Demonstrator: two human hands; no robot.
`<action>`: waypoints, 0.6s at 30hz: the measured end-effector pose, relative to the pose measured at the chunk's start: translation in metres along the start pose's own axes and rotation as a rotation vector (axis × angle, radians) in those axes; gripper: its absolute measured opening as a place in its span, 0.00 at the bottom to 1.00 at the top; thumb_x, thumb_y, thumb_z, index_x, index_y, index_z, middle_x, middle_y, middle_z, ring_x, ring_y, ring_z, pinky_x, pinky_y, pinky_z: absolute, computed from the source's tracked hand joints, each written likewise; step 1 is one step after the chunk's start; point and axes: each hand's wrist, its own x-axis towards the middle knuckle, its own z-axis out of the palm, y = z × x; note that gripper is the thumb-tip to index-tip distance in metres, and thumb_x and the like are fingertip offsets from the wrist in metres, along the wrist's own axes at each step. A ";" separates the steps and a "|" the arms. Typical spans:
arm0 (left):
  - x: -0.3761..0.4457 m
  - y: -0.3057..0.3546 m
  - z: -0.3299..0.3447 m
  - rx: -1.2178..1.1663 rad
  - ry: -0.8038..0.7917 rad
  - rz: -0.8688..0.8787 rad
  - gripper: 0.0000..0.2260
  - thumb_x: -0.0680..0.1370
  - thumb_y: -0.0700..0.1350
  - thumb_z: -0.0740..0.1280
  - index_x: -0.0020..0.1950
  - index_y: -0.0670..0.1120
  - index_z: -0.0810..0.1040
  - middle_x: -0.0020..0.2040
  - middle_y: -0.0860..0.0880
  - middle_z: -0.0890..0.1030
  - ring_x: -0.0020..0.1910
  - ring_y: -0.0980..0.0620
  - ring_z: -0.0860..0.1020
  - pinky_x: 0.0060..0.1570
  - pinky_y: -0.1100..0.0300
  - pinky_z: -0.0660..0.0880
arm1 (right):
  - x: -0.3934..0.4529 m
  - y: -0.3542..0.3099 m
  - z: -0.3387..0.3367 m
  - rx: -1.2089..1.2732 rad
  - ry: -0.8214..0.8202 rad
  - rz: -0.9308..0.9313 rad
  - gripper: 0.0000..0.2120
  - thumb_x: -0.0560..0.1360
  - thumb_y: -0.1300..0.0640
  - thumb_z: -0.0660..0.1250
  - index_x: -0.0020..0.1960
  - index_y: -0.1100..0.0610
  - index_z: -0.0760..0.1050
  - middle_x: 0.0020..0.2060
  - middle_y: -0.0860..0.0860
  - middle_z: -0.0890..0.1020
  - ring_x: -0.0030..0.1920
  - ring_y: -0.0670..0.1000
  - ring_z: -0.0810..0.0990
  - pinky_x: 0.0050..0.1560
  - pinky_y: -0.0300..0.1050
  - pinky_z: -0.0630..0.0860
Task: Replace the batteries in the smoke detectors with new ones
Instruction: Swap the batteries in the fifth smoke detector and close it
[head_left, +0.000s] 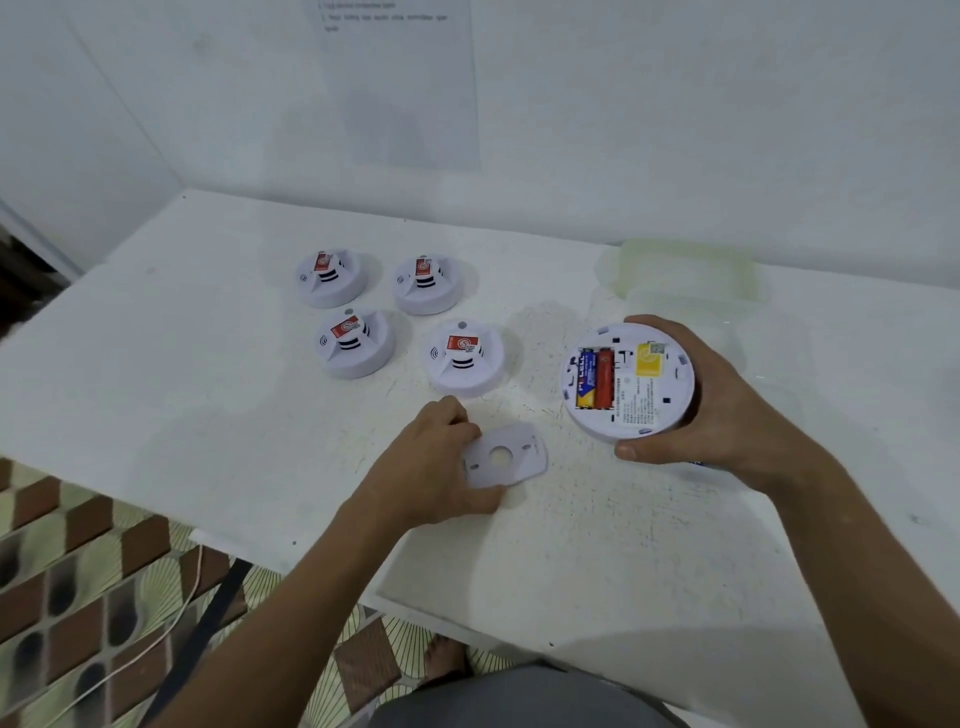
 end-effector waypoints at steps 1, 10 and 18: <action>-0.002 0.000 -0.001 0.037 0.015 0.028 0.28 0.64 0.67 0.71 0.52 0.46 0.79 0.48 0.52 0.69 0.47 0.53 0.68 0.43 0.59 0.73 | -0.001 0.000 0.001 0.001 -0.003 0.001 0.46 0.56 0.63 0.81 0.70 0.50 0.67 0.62 0.45 0.78 0.64 0.47 0.76 0.56 0.39 0.78; -0.008 0.037 -0.076 -0.160 0.546 0.302 0.24 0.60 0.55 0.73 0.48 0.40 0.81 0.45 0.47 0.75 0.46 0.51 0.74 0.44 0.62 0.72 | -0.006 -0.005 0.008 -0.003 0.002 0.011 0.46 0.55 0.63 0.82 0.70 0.50 0.68 0.61 0.43 0.78 0.63 0.46 0.78 0.55 0.41 0.80; 0.024 0.071 -0.078 -0.169 0.263 0.372 0.27 0.61 0.62 0.71 0.55 0.48 0.80 0.50 0.55 0.71 0.50 0.55 0.72 0.49 0.56 0.74 | 0.000 -0.018 0.018 0.021 -0.035 -0.046 0.45 0.57 0.67 0.81 0.70 0.51 0.69 0.61 0.46 0.77 0.63 0.49 0.77 0.51 0.39 0.79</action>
